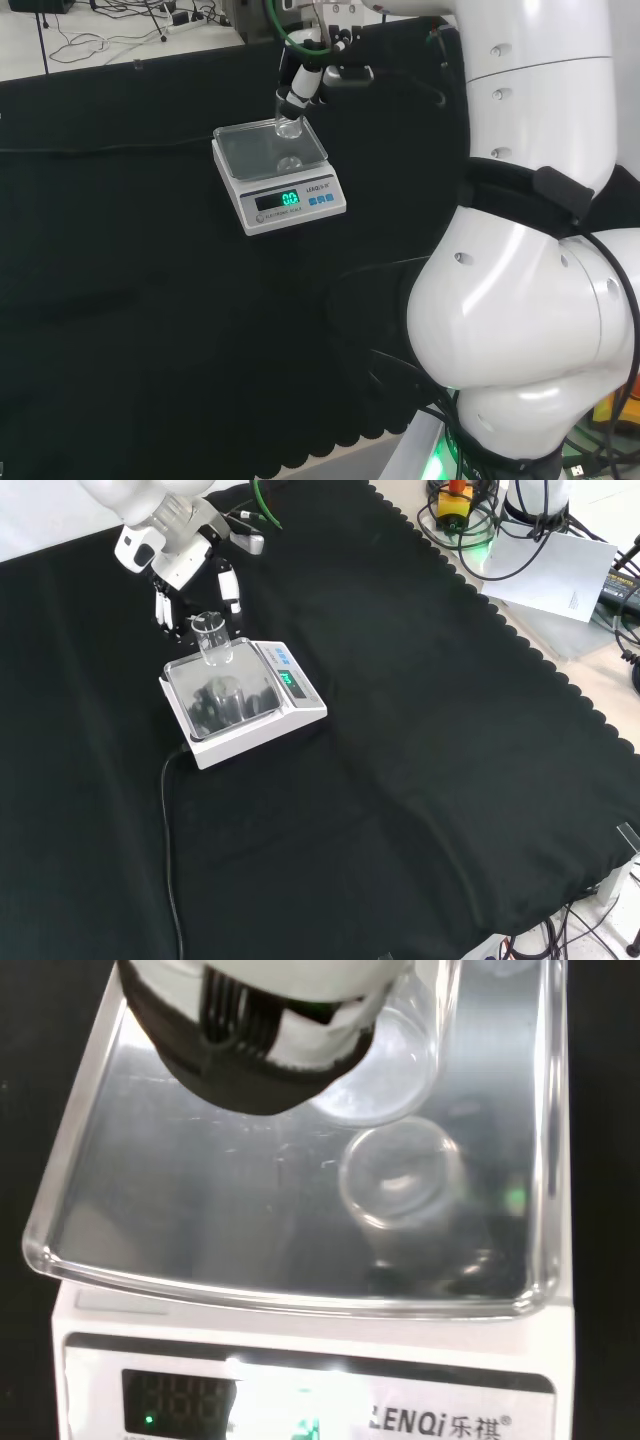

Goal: Put the beaker on the electronic balance.

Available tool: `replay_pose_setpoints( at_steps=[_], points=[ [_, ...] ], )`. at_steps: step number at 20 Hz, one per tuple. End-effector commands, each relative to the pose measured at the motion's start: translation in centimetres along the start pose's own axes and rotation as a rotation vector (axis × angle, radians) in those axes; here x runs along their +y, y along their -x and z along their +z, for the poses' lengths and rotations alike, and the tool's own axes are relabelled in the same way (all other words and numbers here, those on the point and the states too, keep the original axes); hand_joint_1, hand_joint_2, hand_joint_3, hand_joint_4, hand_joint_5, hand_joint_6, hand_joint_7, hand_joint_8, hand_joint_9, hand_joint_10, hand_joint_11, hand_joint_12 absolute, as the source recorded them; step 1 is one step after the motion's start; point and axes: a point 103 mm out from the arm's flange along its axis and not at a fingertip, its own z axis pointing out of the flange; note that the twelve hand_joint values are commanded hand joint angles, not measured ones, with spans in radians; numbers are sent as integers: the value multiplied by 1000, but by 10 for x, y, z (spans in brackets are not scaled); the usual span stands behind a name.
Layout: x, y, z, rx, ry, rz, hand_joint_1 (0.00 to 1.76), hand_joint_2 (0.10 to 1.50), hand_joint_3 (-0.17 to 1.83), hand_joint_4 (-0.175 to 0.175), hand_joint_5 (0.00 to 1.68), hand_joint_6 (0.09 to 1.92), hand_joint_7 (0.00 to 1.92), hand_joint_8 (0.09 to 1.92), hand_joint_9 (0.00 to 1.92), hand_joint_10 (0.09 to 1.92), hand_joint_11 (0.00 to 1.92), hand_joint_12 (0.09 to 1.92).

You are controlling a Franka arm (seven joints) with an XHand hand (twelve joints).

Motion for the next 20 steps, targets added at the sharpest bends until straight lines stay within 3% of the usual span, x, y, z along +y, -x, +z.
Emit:
replay_pose_setpoints(
  at_steps=[1,2,5,10,12,20],
  points=[
    [-5,6,2,-7,-6,-5,1271,1085,-1,-175,1027,923,1050,925,1264,651,1274,708],
    [1,-2,3,-11,-9,-5,1271,1085,-1,-175,1027,923,1050,924,1265,650,1275,708],
    [-10,15,4,4,-8,-21,1271,1084,-1,-175,1028,921,1051,922,1266,648,1276,707],
    [11,-10,9,-26,-25,-16,1271,1084,-2,-175,1030,918,1053,919,1268,645,1277,706],
    [-2,10,8,4,-10,-24,1271,1083,-2,-175,1031,916,1054,918,1269,644,1277,705],
    [8,1,13,-14,-39,-19,1272,1082,-2,-175,1033,912,1057,913,1272,639,1279,704]
  ],
)
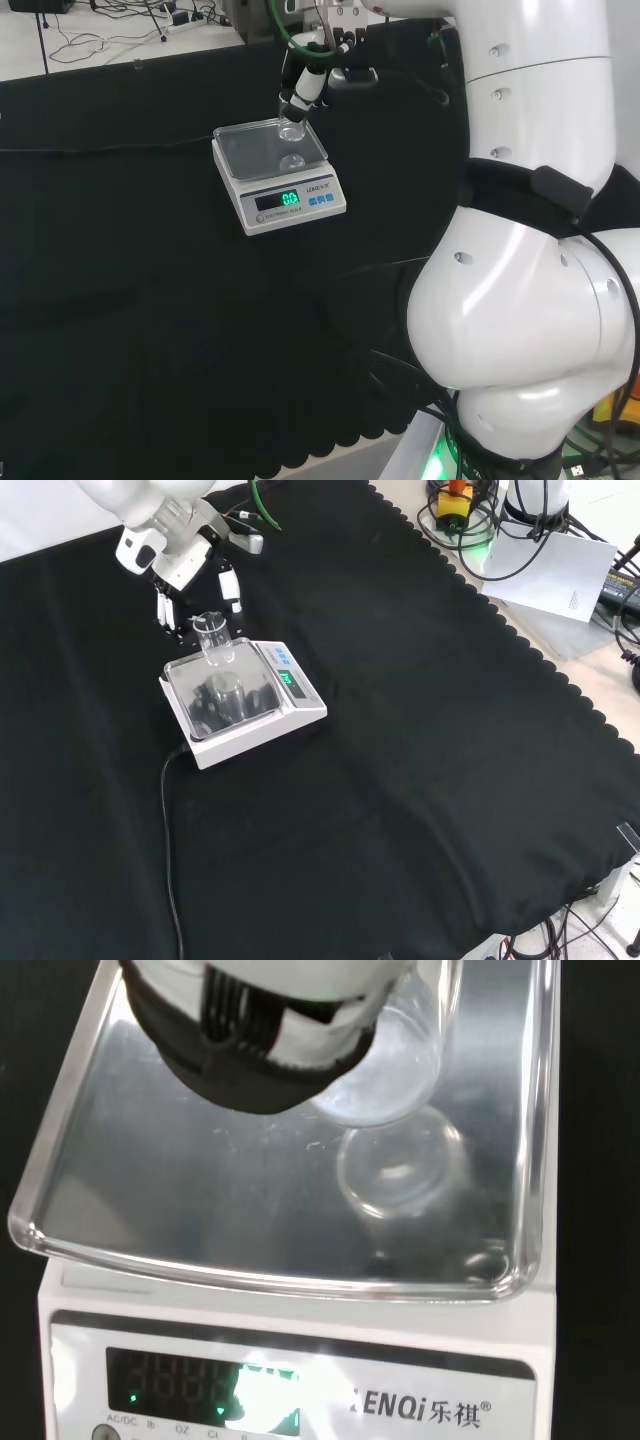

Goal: Put the beaker on the electronic balance.

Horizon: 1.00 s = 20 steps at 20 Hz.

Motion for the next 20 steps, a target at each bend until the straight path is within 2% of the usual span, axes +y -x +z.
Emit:
replay_pose_setpoints(
  at_steps=[1,5,10,11,13,17,20],
  points=[
    [14,-10,10,-8,-29,5,1272,1082,-2,-175,1034,911,1057,913,1273,639,1280,703],
    [40,-33,22,-21,-42,2,1272,1081,-2,-175,1035,909,1058,911,1274,636,1281,703],
    [52,-41,30,-29,-59,4,1272,1081,-2,-175,1036,907,1060,908,1277,634,1283,702],
    [29,-15,26,-11,-53,-10,1272,1081,-2,-175,1037,907,1060,908,1277,634,1283,702],
    [5,8,20,12,-38,-22,1272,1080,-2,-175,1037,906,1061,907,1278,633,1284,701],
    [6,10,21,-9,-40,-3,1273,1080,-2,-175,1038,904,1061,906,1278,631,1285,701],
    [17,-2,20,-21,-42,15,1272,1080,-1,-175,1038,904,1060,906,1278,629,1288,701]
  ],
)
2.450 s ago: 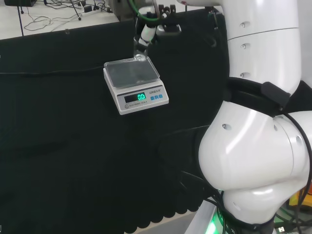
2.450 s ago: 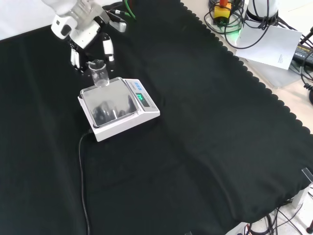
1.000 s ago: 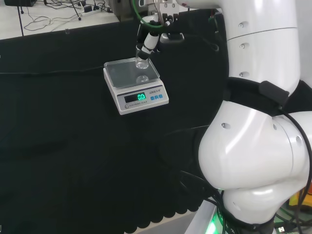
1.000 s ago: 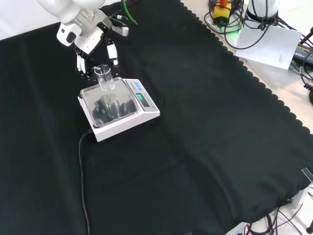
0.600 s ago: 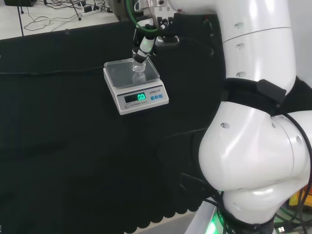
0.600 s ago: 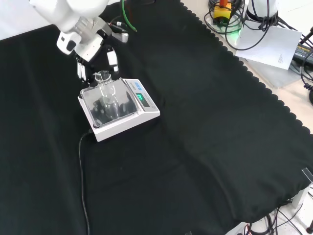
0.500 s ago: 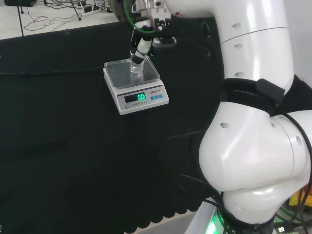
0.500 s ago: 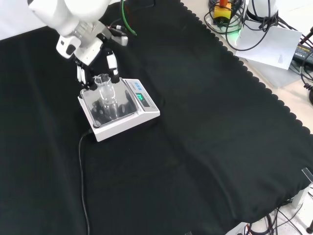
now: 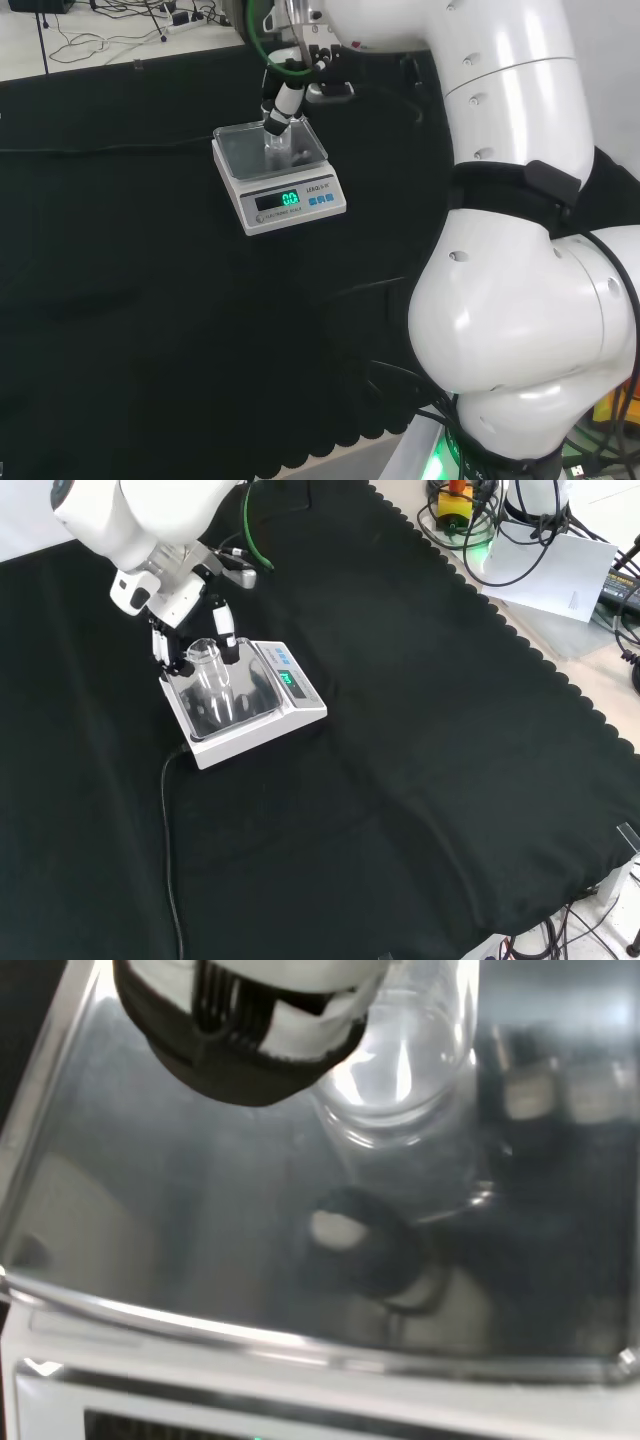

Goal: Put the beaker on the electronic balance.

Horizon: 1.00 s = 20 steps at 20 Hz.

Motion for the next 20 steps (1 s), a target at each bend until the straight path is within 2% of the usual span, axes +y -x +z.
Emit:
replay_pose_setpoints(
  at_steps=[1,2,5,9,10,12,14,17,20],
  points=[
    [-21,4,0,-7,-18,26,1272,1080,-1,-175,1038,905,1060,907,1278,629,1289,701],
    [-16,-3,0,-8,-18,29,1272,1080,-1,-175,1037,906,1059,908,1278,628,1290,702],
    [-4,-19,2,-5,-20,27,1201,1060,-12,-175,1105,802,1064,746,1295,581,1331,680],
    [-3,-23,3,-21,-36,32,1191,1038,-21,-175,1163,701,1047,672,1348,469,1413,643],
    [-3,-22,3,-24,-40,34,1189,1029,-22,-161,1185,661,1018,680,1373,425,1453,629],
    [-5,-21,2,-33,-35,43,1154,936,-98,-151,1041,632,915,709,1438,327,1570,577],
    [-7,-19,-1,-36,-26,54,1092,880,-154,-132,852,714,810,731,1457,256,1612,540],
    [-16,-16,-6,-56,-12,75,972,839,-174,-94,544,810,655,749,1370,203,1567,571],
    [-22,-14,-9,-90,-19,98,864,820,-174,-59,410,720,508,751,1191,216,1430,721]
  ],
)
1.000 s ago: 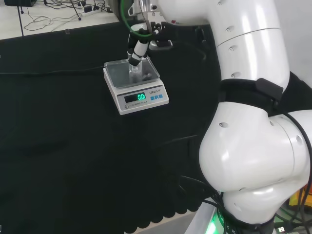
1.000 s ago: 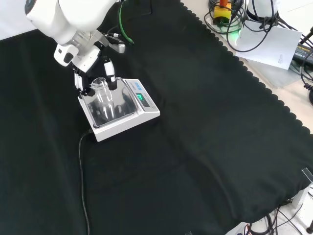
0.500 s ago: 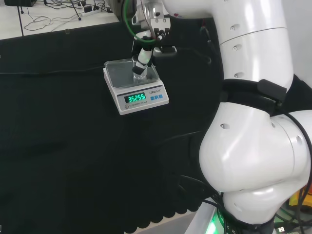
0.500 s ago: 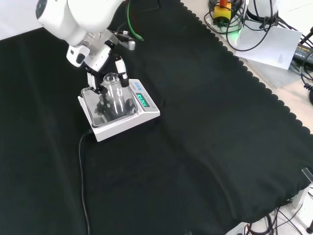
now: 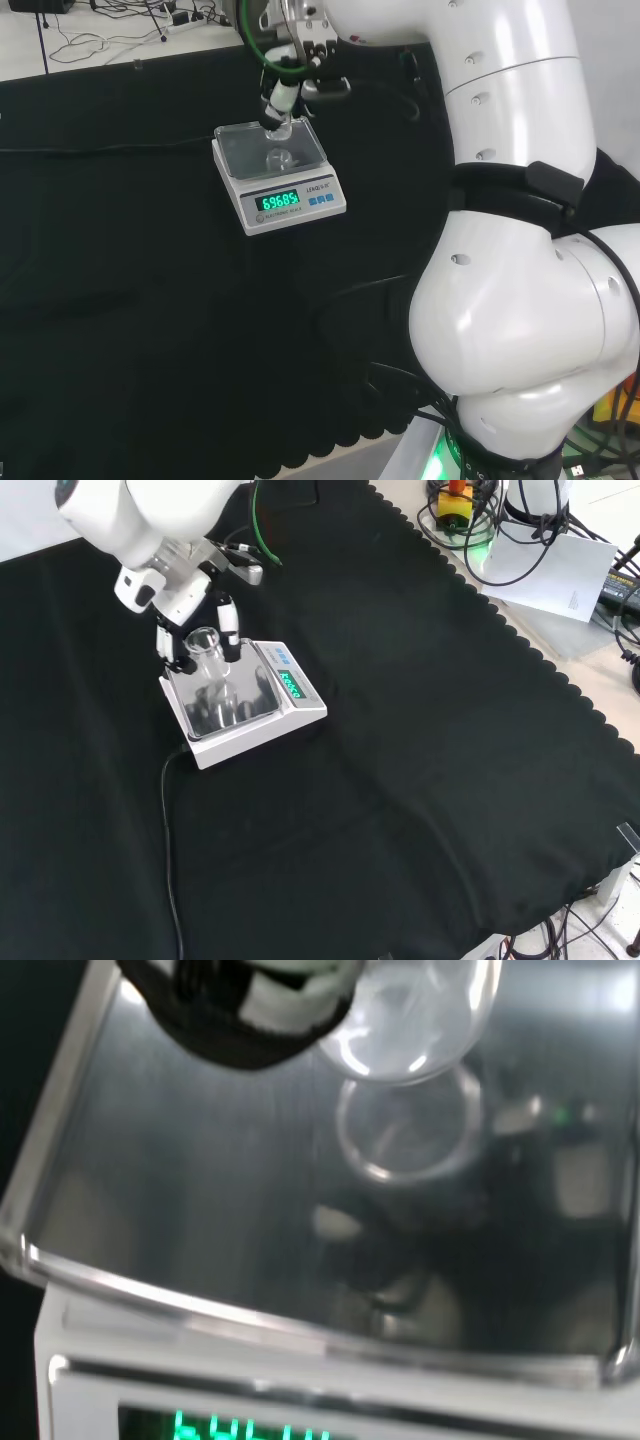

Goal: Put the beaker on the electronic balance.

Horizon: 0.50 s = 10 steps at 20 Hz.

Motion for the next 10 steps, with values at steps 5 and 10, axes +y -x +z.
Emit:
replay_pose_setpoints(
  at_steps=[5,10],
  points=[
    [-15,1,7,-72,-37,68,826,797,-170,-45,393,633,468,744,1045,382,1344,820],
    [-17,-4,-1,-41,-81,80,697,766,-148,-12,306,498,309,693,628,541,862,1094]
  ],
)
